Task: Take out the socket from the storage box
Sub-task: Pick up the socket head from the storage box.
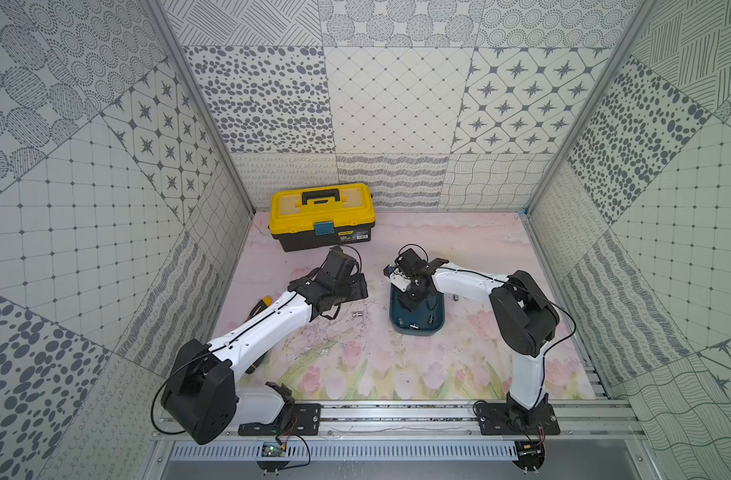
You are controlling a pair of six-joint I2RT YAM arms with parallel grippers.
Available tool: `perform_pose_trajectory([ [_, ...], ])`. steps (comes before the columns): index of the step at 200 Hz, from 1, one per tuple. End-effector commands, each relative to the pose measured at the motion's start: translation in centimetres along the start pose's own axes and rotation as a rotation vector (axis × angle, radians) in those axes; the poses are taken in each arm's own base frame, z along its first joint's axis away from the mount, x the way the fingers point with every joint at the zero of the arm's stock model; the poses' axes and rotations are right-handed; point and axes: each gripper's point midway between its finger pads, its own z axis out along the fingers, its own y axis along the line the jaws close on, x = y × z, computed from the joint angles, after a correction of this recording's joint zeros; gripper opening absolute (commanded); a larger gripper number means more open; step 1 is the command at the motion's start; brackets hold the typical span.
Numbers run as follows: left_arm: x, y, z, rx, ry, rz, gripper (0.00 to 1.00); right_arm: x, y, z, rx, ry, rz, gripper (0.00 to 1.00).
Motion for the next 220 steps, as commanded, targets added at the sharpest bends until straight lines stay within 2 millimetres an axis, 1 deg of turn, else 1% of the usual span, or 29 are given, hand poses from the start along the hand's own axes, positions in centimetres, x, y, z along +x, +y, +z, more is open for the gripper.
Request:
perform_pose_trajectory([
  [1, -0.4, 0.0, -0.2, 0.015, -0.014, -0.011, 0.79, 1.1, 0.1, -0.2, 0.001, 0.030, -0.001, 0.38],
  [40, -0.3, 0.0, -0.3, 0.016, -0.013, -0.011, 0.79, 1.1, 0.2, -0.4, -0.002, 0.026, -0.004, 0.24],
  [79, -0.5, -0.1, -0.3, 0.019, -0.016, -0.011, 0.79, 1.0, 0.0, -0.9, 0.003, 0.015, 0.002, 0.23],
  [93, -0.5, -0.1, -0.3, 0.018, -0.017, -0.010, 0.79, 0.9, 0.1, -1.0, -0.004, 0.009, 0.000, 0.18],
  [118, -0.4, -0.2, -0.2, 0.019, -0.013, -0.011, 0.79, 0.6, -0.2, -1.9, -0.004, -0.014, 0.012, 0.18],
  [140, -0.5, -0.2, -0.2, 0.019, -0.014, -0.012, 0.79, 0.1, -0.6, -3.2, -0.011, -0.048, 0.029, 0.18],
  [169, -0.7, -0.3, -0.2, 0.021, -0.016, -0.009, 0.79, -0.1, -1.7, -5.5, 0.001, -0.083, 0.055, 0.18],
  [193, -0.8, -0.4, -0.2, 0.022, -0.017, -0.008, 0.79, -0.1, -3.1, -8.0, 0.004, -0.127, 0.101, 0.18],
  [220, -0.8, -0.5, 0.0, 0.024, -0.013, -0.008, 0.79, 0.7, -5.1, -10.6, 0.017, -0.167, 0.164, 0.18],
])
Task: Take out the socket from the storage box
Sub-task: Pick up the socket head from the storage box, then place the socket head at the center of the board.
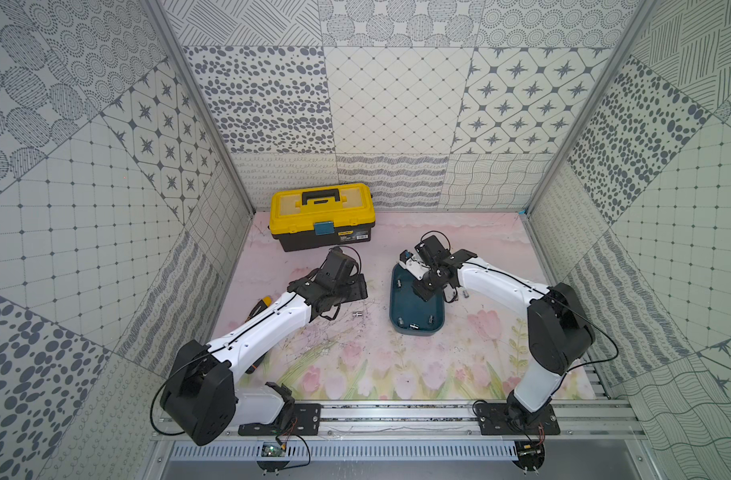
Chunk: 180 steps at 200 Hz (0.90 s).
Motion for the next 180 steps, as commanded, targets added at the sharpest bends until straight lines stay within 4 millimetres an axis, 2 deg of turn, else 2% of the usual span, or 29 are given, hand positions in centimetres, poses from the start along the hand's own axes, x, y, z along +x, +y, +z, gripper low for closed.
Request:
perform_pose_trajectory([
  [1, -0.9, -0.6, 0.0, 0.024, -0.014, -0.007, 0.79, 0.0, -1.4, -2.7, 0.002, -0.046, 0.060, 0.18],
  [19, -0.8, -0.6, 0.1, 0.027, -0.012, -0.009, 0.79, 0.7, -3.1, -3.8, 0.027, -0.059, 0.106, 0.18],
  [38, -0.8, -0.7, 0.1, 0.031, -0.011, -0.009, 0.79, 1.9, -5.0, -4.2, 0.049, -0.057, 0.174, 0.19],
  [61, -0.8, -0.8, 0.2, 0.032, -0.009, -0.009, 0.79, 3.8, -7.6, -3.4, 0.100, -0.027, 0.270, 0.19],
  [85, -0.7, -0.8, 0.3, 0.033, -0.004, -0.009, 0.79, 5.2, -9.4, -1.8, 0.097, -0.010, 0.352, 0.19],
  [111, -0.6, -0.6, 0.2, 0.027, -0.003, -0.005, 0.79, 5.4, -10.4, -0.2, 0.098, -0.001, 0.363, 0.19],
  [180, -0.6, -0.2, 0.1, 0.013, -0.006, 0.000, 0.79, 4.4, -12.5, 2.9, 0.124, 0.016, 0.326, 0.20],
])
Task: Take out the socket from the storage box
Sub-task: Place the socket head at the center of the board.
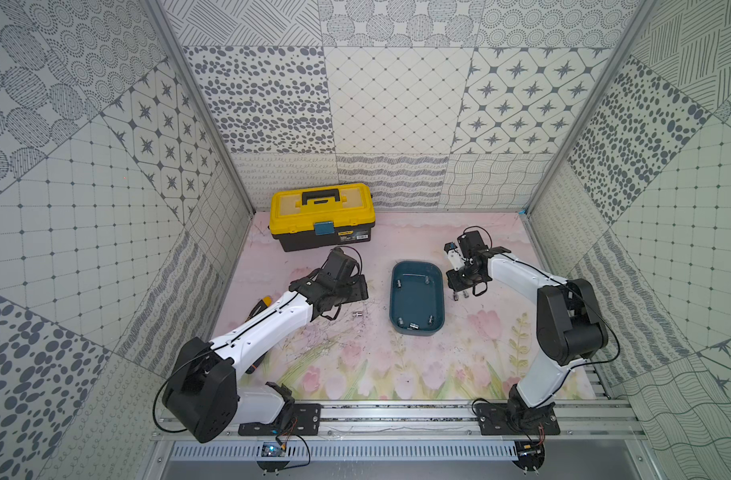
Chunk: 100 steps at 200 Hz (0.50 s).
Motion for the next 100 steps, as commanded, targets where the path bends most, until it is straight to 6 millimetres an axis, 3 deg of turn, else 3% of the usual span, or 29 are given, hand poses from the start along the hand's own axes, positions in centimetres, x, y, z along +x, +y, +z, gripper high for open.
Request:
perform_pose_trajectory([
  [1, -0.9, -0.2, -0.3, 0.011, -0.022, -0.001, 0.79, -2.5, -0.8, 0.2, 0.021, -0.065, -0.023, 0.20],
  [100, -1.0, -0.2, -0.2, 0.005, -0.019, 0.000, 0.79, -1.9, -2.2, 3.1, 0.036, -0.014, -0.013, 0.24],
])
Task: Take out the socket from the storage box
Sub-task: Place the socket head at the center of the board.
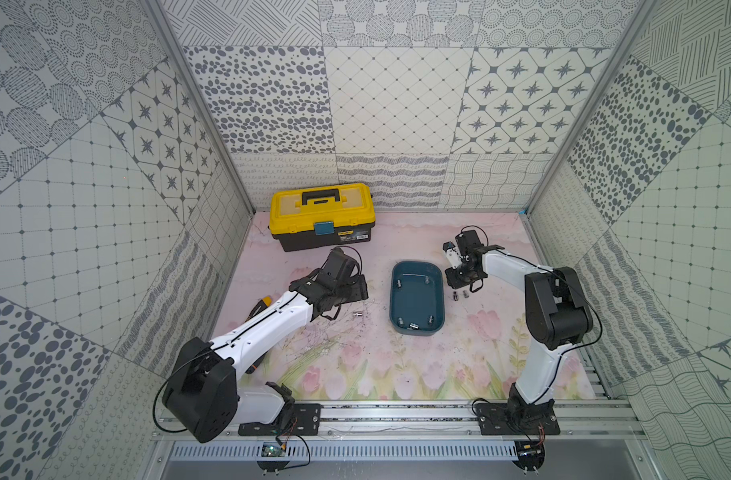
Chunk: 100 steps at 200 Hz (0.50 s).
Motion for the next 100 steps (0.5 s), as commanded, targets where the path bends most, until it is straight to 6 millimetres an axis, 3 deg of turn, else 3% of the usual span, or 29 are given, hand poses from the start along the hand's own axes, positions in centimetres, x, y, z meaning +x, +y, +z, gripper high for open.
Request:
perform_pose_trajectory([
  [1, -0.94, -0.14, -0.14, 0.004, -0.017, -0.001, 0.79, -1.31, -0.57, 0.12, 0.014, -0.036, -0.010, 0.25],
  [100, -1.02, -0.18, -0.23, 0.005, -0.020, -0.005, 0.79, -1.62, -0.88, -0.16, 0.018, -0.041, -0.002, 0.41],
])
